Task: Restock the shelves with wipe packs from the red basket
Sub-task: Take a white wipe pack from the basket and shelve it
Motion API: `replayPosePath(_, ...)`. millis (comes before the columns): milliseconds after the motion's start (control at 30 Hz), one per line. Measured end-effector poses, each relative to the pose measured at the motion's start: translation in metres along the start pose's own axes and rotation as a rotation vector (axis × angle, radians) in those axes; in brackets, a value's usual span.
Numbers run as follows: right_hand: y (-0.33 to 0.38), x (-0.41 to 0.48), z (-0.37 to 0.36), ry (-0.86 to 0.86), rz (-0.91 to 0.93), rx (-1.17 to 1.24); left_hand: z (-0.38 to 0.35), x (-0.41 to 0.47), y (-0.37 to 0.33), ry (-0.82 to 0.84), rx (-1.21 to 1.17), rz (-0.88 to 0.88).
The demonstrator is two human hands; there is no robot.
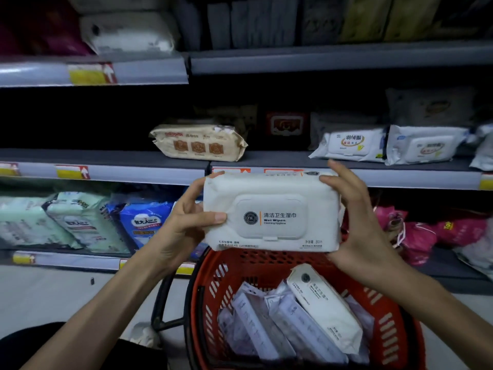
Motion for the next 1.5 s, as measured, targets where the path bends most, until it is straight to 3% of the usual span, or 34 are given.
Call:
replayPosePath(233, 0.033, 0.038, 0.015, 0.079, -0.092, 0.346, 0.011, -0.029, -0.058, -0.177, 0.115, -0.058)
replayPosePath(333, 0.050, 0.062, 0.019, 0.066, -0.092, 0.465, 0.019, -0.041, -0.090, -0.250, 0.056, -0.140)
replayPosePath(700, 0.111, 0.189, 0.020, 0.020, 0.012, 0.774, 0.049, -0.073, -0.213, -0.253, 0.445, -0.358)
replayPosePath(833, 0.120, 0.249, 0.010, 0.012, 0.036, 0.745, 0.081, -0.061, -0.257, -0.408, 0.585, -0.411)
replayPosePath(1167, 0.121, 0.394, 0.010, -0.057, 0.112, 0.528, 0.193, 0.014, -0.328, -0.528, 0.668, -0.449)
replayPosePath(1300, 0.087, 0.424, -0.018, -0.048, -0.073, 0.311, 0.236, 0.049, -0.308, -0.585, 0.814, -0.184)
replayPosePath(1433, 0.083, 0.417, -0.030, -0.041, -0.208, 0.149, 0.248, 0.047, -0.301, -0.885, 1.162, 0.042)
replayPosePath(1500, 0.091, 0.414, -0.029, -0.019, -0.228, 0.106, 0.237, 0.042, -0.303, -0.942, 1.212, 0.064)
Point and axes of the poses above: each hand's wrist, its own x-axis towards the middle knuckle, its own z-axis out of the back of the hand, y = z × x, the point moved 6 cm from there along x, towards the middle knuckle, and after that the axes turned 14 degrees about y, right-handed, at the moved point
